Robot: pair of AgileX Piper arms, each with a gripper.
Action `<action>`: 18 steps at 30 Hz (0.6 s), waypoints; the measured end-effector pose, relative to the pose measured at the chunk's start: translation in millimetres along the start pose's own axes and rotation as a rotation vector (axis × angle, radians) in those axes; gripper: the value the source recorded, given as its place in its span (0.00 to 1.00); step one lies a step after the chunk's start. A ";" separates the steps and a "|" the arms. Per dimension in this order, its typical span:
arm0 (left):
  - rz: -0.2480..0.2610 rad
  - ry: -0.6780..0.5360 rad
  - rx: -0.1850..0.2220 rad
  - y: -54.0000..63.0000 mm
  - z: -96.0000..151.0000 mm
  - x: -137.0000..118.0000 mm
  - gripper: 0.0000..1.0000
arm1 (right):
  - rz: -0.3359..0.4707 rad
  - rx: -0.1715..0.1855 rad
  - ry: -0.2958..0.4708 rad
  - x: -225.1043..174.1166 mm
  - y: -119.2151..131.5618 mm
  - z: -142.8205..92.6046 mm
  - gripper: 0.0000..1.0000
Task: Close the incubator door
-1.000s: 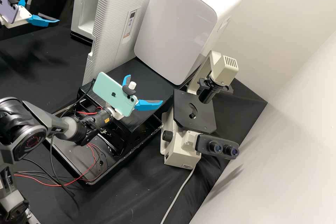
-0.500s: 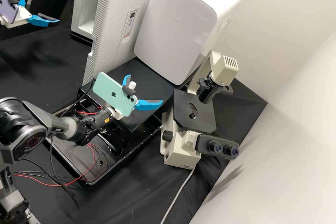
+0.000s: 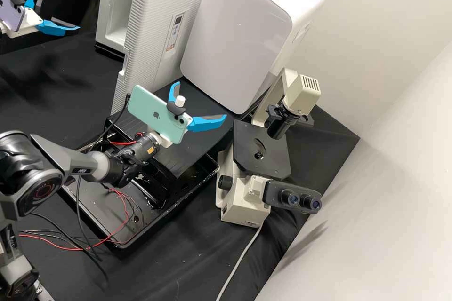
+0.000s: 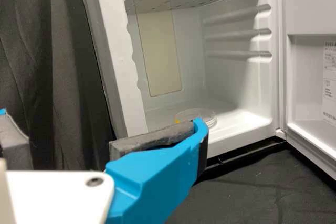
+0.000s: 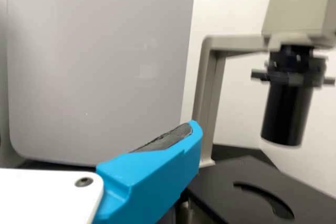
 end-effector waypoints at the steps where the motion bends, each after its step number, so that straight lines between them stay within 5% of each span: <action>1: 0.000 0.000 0.000 0.0 0.0 0.0 1.00 | 0.006 -0.007 0.016 3.1 2.6 -3.0 0.00; 10: 0.000 0.000 0.000 0.0 0.0 0.0 1.00 | 0.054 -0.044 0.159 44.8 12.8 -34.9 0.00; 18: 0.000 0.000 0.000 0.0 0.0 0.0 1.00 | 0.037 -0.076 0.192 79.4 9.8 -53.8 0.00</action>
